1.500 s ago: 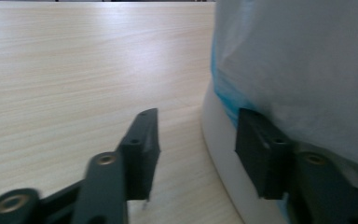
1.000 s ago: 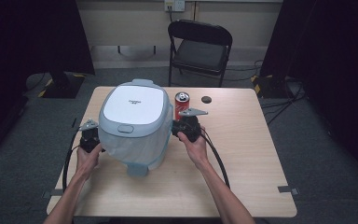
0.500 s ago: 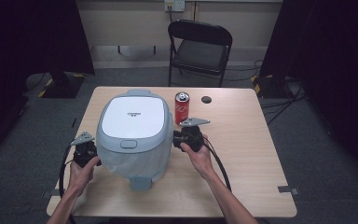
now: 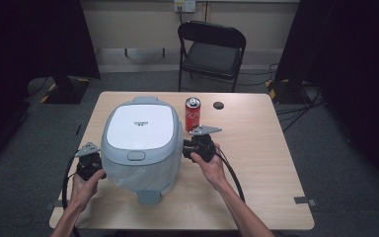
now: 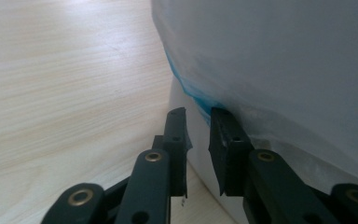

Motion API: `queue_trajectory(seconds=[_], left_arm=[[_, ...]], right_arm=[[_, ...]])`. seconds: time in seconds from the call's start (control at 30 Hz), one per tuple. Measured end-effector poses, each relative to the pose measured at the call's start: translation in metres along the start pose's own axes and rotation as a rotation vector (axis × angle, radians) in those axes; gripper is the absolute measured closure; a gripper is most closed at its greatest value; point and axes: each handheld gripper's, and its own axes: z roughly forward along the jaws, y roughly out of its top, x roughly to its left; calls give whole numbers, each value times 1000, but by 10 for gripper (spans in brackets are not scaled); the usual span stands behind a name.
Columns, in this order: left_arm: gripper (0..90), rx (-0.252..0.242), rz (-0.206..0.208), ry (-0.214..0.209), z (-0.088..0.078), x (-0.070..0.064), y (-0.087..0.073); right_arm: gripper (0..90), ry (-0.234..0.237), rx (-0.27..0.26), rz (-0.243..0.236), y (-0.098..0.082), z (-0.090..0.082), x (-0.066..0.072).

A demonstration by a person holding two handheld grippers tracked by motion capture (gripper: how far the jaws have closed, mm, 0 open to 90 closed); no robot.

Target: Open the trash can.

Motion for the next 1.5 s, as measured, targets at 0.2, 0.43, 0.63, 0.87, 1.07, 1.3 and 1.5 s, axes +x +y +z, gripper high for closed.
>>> queue_trajectory(seconds=[0.2, 0.43, 0.63, 0.87, 1.07, 1.3, 1.5], left_arm=[[539, -17, 4, 47, 1, 6, -3], [406, 54, -17, 96, 8, 16, -14], [313, 71, 10, 167, 5, 20, -24], [274, 139, 32, 182, 15, 23, -33], [258, 142, 82, 209, 18, 21, -37], [252, 147, 98, 221, 19, 20, -37], [252, 146, 98, 221, 19, 20, -37]], right_arm=[[494, -38, 11, -37, 3, 0, -3], [451, -23, 30, -27, -1, -7, -11], [461, -7, 1, 9, -2, -27, -15], [636, 11, -35, -21, 6, -54, -7], [762, 42, -81, -37, 19, -79, -1], [887, 87, -148, -61, 39, -107, 6], [900, 124, -186, -91, 60, -129, 21]])
